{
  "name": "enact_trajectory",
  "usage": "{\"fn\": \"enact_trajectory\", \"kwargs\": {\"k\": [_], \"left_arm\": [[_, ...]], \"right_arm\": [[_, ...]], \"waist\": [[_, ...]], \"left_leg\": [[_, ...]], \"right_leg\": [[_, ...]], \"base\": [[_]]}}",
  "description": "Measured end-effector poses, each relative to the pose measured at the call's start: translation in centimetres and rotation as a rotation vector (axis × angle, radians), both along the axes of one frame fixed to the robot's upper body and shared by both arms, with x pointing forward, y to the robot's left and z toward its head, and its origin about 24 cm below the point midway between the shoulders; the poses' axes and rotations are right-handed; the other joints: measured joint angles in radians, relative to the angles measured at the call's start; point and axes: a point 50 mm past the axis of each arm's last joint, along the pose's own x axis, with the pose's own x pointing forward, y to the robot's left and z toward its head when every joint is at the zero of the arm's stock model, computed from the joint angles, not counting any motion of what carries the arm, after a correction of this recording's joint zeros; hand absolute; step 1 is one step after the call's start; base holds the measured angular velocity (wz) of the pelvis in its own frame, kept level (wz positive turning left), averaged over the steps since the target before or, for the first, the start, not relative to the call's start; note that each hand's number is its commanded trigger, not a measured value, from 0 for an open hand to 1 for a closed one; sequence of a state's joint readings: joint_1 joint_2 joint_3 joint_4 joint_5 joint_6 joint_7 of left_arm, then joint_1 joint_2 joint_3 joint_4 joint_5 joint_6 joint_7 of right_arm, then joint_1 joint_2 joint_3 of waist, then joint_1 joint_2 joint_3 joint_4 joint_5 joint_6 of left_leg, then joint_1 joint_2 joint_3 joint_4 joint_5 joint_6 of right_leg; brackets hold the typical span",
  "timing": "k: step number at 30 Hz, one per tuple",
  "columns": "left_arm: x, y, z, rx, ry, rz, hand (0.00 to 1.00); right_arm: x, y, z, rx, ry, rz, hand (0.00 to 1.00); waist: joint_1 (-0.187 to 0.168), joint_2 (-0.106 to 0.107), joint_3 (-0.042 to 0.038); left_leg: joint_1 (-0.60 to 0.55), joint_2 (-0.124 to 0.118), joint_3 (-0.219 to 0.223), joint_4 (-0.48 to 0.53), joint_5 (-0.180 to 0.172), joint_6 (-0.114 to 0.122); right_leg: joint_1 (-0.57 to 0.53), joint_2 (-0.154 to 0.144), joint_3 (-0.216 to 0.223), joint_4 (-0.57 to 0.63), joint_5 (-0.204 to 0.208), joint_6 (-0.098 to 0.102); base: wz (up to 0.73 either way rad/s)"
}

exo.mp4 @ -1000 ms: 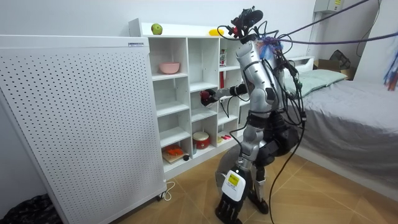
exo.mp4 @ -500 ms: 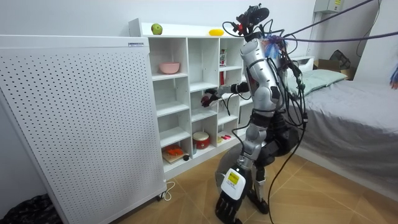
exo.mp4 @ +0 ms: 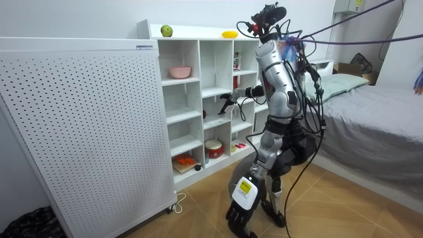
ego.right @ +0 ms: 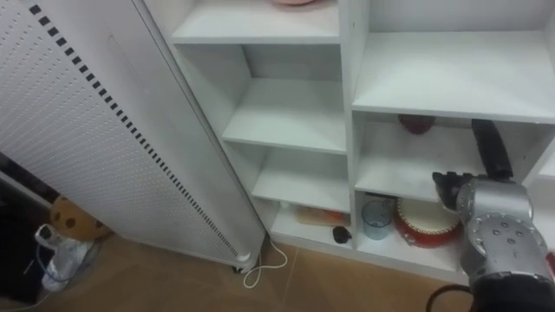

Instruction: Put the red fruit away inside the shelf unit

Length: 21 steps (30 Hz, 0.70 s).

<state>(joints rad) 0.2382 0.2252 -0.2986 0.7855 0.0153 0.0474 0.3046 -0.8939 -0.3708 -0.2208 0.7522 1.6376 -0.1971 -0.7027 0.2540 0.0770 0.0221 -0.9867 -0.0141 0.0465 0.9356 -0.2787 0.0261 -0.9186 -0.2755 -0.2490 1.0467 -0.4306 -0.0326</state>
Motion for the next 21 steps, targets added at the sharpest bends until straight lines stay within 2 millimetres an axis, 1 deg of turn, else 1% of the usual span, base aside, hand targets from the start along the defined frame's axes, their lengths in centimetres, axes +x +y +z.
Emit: {"fn": "enact_trajectory", "kwargs": {"k": [15,17,18,19,20,21], "left_arm": [[-0.2,0.0,0.0,0.033,-0.005,-0.043,0.0],[-0.4,0.0,-0.1,0.027,0.011,-0.051,0.0],[-0.6,-0.1,-0.2,0.023,0.025,-0.059,0.0],[-0.7,0.0,-0.3,0.021,0.031,-0.059,0.0],[-0.9,0.0,-0.4,0.017,0.042,-0.059,0.0],[-1.0,0.1,-0.4,0.013,0.053,-0.06,0.0]], "right_arm": [[-0.2,-0.2,-0.3,0.013,0.03,-0.016,0.0],[-0.4,-0.5,-1.5,0.011,0.062,-0.022,0.0],[-0.5,-0.6,-2.3,0.003,0.073,-0.023,0.0],[-0.6,-0.7,-2.7,-0.001,0.079,-0.023,0.0],[-0.8,-0.9,-3.7,-0.008,0.093,-0.023,0.0],[-1.0,-1.0,-4.4,-0.014,0.1,-0.022,0.0]], "waist": [[-0.004,0.004,0.0032],[-0.001,0.002,0.0054],[0.0,0.004,0.0073],[-0.001,0.003,0.0099],[-0.002,-0.002,0.014],[-0.001,-0.002,0.0147]], "left_leg": [[0.048,0.002,0.01,-0.027,-0.007,0.009],[0.091,0.005,0.008,-0.048,-0.007,0.01],[0.118,0.003,0.005,-0.059,-0.007,0.01],[0.131,0.003,0.004,-0.067,-0.007,0.01],[0.16,0.004,0.004,-0.084,-0.007,0.01],[0.174,0.006,0.004,-0.093,-0.007,0.01]], "right_leg": [[0.044,0.002,-0.001,-0.037,0.01,0.013],[0.09,0.007,-0.005,-0.065,0.014,0.017],[0.121,0.016,-0.01,-0.084,0.018,0.023],[0.135,0.019,-0.01,-0.094,0.019,0.026],[0.166,0.026,-0.011,-0.116,0.022,0.03],[0.18,0.033,-0.011,-0.13,0.026,0.034]], "base": [[-0.02],[0.0],[0.0],[0.0],[-0.03],[-0.08]]}}
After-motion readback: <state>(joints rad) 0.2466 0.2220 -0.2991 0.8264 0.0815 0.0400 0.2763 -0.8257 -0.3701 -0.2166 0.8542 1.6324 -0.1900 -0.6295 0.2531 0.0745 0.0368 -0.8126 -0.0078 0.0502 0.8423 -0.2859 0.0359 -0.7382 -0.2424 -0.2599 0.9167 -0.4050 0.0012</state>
